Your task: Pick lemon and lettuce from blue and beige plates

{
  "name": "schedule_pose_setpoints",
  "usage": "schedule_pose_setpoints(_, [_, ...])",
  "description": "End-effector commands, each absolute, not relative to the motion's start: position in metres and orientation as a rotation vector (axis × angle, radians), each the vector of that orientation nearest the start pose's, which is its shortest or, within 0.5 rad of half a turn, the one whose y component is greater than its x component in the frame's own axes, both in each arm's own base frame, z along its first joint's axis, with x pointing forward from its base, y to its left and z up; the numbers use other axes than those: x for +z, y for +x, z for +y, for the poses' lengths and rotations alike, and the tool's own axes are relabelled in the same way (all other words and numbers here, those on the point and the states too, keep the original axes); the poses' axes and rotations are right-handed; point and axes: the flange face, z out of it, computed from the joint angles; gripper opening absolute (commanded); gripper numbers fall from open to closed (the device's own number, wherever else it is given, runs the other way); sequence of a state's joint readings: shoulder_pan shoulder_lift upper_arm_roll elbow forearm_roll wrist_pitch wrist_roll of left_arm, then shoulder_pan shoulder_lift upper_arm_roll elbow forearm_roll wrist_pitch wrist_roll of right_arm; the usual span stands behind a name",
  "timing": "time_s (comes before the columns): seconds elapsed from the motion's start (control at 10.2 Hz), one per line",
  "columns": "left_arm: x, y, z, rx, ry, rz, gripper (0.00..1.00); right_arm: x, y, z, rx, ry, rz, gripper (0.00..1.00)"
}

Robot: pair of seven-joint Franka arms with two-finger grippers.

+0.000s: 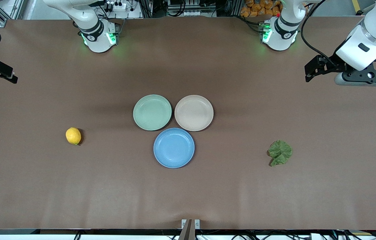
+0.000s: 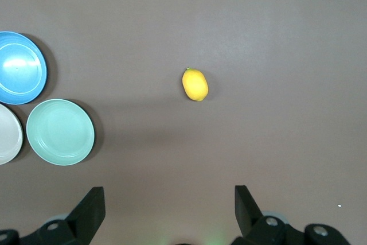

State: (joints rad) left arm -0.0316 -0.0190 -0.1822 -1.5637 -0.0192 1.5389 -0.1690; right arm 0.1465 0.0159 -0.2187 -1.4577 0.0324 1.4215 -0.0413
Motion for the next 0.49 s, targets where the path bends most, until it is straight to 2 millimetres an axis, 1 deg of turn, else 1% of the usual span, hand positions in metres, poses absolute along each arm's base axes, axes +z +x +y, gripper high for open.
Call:
schedule_pose_setpoints(0.0, [0.6425, 0.5324, -0.1151, 0.011, -3.134, 0.108, 1.0, 0.6602, 0.5397, -0.0369, 0.087, -3.15, 0.056, 1.0])
schedule_pose_setpoints(0.39, [0.6447, 0.5356, -0.1157, -0.031, -3.131, 0.115, 1.0, 0.6587, 0.5404, -0.0352, 0.092, -3.151, 0.051, 1.0])
